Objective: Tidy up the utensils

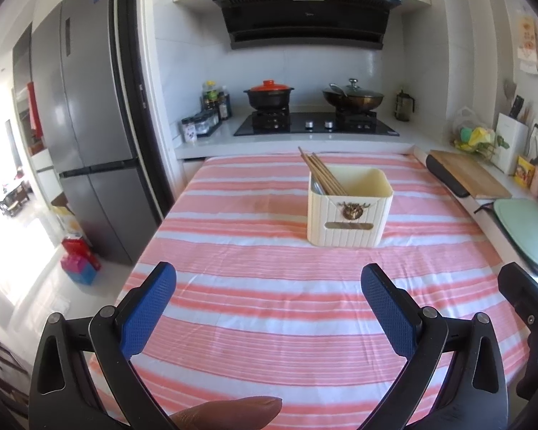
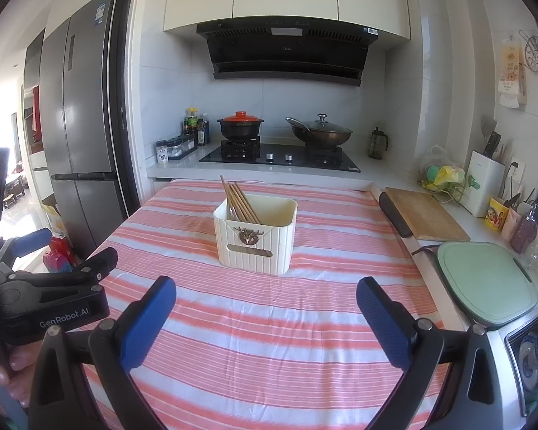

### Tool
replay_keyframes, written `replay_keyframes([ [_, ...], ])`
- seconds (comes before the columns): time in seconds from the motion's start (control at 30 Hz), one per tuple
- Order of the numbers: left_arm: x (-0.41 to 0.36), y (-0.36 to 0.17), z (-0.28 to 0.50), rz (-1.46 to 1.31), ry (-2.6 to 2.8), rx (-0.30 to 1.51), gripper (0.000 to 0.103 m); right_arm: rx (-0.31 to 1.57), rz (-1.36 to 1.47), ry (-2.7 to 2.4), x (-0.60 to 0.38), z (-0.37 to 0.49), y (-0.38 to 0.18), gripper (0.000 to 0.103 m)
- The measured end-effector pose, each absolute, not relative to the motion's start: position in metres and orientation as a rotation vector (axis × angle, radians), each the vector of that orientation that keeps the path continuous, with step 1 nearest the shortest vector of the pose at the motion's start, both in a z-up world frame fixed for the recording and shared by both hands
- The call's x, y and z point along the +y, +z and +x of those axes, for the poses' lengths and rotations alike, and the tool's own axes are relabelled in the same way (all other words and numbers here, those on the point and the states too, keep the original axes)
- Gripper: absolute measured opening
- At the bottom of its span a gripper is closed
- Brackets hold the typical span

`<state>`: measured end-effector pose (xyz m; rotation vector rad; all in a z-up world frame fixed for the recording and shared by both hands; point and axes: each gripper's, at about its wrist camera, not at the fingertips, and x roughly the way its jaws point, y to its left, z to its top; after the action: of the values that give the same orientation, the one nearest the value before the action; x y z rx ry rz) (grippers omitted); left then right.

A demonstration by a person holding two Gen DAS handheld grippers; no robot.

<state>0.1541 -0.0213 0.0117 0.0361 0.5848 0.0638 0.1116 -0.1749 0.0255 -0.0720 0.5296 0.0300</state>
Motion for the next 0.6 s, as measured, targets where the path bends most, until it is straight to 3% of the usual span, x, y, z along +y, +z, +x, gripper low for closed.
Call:
replay_keyframes([
  [0.6, -0.0224, 0.0112, 0.1546, 0.034, 0.058, 0.580, 0.103, 0.522, -0.073, 0.036, -0.1737, 0.1084, 0.0255, 0.102],
])
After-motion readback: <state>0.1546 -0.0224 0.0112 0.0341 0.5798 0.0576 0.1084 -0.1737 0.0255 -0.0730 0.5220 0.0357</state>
